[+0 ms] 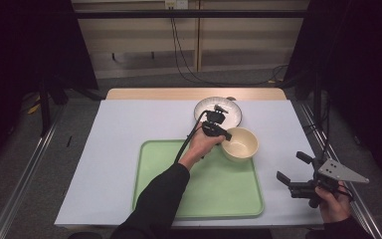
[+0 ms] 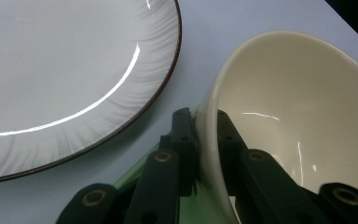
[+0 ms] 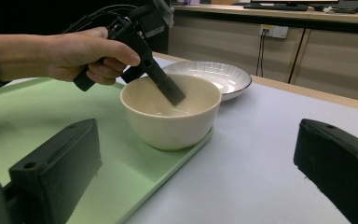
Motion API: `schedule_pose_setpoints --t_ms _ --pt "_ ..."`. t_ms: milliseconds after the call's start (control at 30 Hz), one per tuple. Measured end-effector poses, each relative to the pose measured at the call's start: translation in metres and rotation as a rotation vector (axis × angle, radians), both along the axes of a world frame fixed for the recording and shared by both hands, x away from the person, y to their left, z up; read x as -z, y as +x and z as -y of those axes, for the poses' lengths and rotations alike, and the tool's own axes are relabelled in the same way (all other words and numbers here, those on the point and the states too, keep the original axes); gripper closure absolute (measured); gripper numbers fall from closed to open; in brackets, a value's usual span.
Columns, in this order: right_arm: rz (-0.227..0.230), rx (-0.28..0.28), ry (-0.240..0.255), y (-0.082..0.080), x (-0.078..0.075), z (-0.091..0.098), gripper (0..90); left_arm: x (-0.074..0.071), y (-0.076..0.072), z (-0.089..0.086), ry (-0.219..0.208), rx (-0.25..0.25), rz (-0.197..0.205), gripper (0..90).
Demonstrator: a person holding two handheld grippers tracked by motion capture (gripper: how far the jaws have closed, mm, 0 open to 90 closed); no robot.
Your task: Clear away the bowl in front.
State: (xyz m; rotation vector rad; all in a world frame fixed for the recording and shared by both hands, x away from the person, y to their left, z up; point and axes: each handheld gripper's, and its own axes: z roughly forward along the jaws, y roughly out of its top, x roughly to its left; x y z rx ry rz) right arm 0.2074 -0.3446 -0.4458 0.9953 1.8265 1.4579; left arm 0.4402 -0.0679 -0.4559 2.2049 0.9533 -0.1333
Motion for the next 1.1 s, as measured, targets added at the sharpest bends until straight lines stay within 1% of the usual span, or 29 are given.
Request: schedule_pose_setpoints --t_ms 33,67,133,233,267,333,367,400,433,467,500,533,600,633,667,700,733,767,833,900,933,967,1000,1067,1100 --pt "-0.003 0.003 0.002 -0.0001 -0.0001 0.0001 0.0 -0.0004 0.0006 -0.001 0.015 0.019 0.008 82.2" --pt "-0.002 0.002 0.004 0.0 -0.0001 0.0004 0.0 0.0001 0.0004 -0.0007 0.01 0.017 0.015 82.2" --pt "-0.003 0.001 0.006 0.0001 0.0 0.0004 0.0 -0.0004 -0.0002 -0.0002 0.021 0.018 0.021 82.2" --pt "-0.005 0.001 0.003 0.0001 0.0 0.0001 0.0 0.0001 -0.001 0.0001 0.014 0.027 0.03 81.7" --pt "-0.005 0.001 0.003 0.0001 0.0 0.0002 0.1 0.0003 -0.0008 -0.0001 0.013 0.037 0.044 81.4" --pt "-0.007 0.001 0.004 -0.0001 0.0001 0.0004 0.0 0.0015 -0.001 0.0002 0.02 0.046 0.058 79.3" --pt "-0.005 0.0 0.003 0.0001 0.0001 0.0007 0.0 0.0016 -0.0006 -0.0002 0.018 0.047 0.058 78.0" --pt "-0.004 0.006 0.007 0.0002 0.0001 0.0004 0.0 0.0016 -0.0014 0.0006 0.0 0.036 0.061 77.6" --pt "-0.003 0.007 0.007 0.0002 0.0 0.0006 0.0 0.0007 -0.0011 -0.0011 0.01 0.054 0.078 76.3" --pt "-0.002 0.004 0.008 0.0003 0.0001 0.0005 0.0 0.0002 -0.0013 -0.0014 0.004 0.053 0.084 75.0" --pt "-0.003 0.002 0.006 0.0002 0.0 0.0006 0.0 -0.0004 -0.0012 -0.0018 0.009 0.058 0.088 73.6" --pt "-0.005 0.002 0.011 0.0001 0.0 0.0002 0.0 -0.0005 -0.0017 -0.0015 0.012 0.051 0.095 70.7" --pt "-0.004 0.001 0.003 0.0 0.0 0.0005 0.0 -0.0008 -0.002 -0.0024 0.001 0.063 0.114 67.5" --pt "-0.002 0.0 0.006 0.0001 -0.0001 0.0003 0.0 -0.0004 -0.0035 -0.0014 -0.006 0.051 0.128 65.3" --pt "-0.001 0.0 0.006 0.0001 -0.0001 0.0004 0.0 -0.0012 -0.0036 -0.0022 -0.004 0.058 0.131 62.9" --pt "-0.003 0.0 0.006 0.0001 -0.0001 0.0005 0.0 -0.0009 -0.0046 -0.0015 -0.012 0.049 0.145 61.0" --pt "-0.003 0.0 0.005 0.0002 0.0 0.0006 0.0 -0.0015 -0.0046 -0.0022 -0.004 0.061 0.151 59.0" --pt "-0.001 -0.001 0.005 0.0003 0.0001 0.0005 0.0 -0.0017 -0.0049 -0.0022 -0.009 0.061 0.153 57.0" --pt "-0.004 0.0 0.004 0.0002 0.0 0.0005 0.0 -0.0015 -0.0046 -0.0024 -0.009 0.056 0.162 49.9" --pt "-0.005 0.0 0.002 0.0001 0.0001 0.0004 0.0 -0.0011 -0.006 -0.0011 -0.016 0.043 0.174 45.1" --pt "-0.004 0.0 0.004 0.0 0.0 0.0004 0.0 -0.0018 -0.0057 -0.0017 -0.026 0.05 0.166 41.2" --pt "-0.001 -0.002 0.006 0.0002 -0.0001 0.0005 0.0 -0.0032 -0.0061 -0.0023 -0.016 0.057 0.173 36.5" --pt "0.0 0.001 0.009 0.0002 -0.0001 0.0004 0.0 -0.0038 -0.0072 -0.0017 -0.031 0.048 0.182 33.1" --pt "0.0 -0.001 0.005 0.0002 0.0 0.0006 0.0 -0.0051 -0.008 -0.0015 -0.028 0.04 0.182 23.9" --pt "0.001 0.0 0.006 0.0001 -0.0001 0.0006 0.0 -0.0053 -0.0078 -0.0023 -0.032 0.042 0.182 21.4"
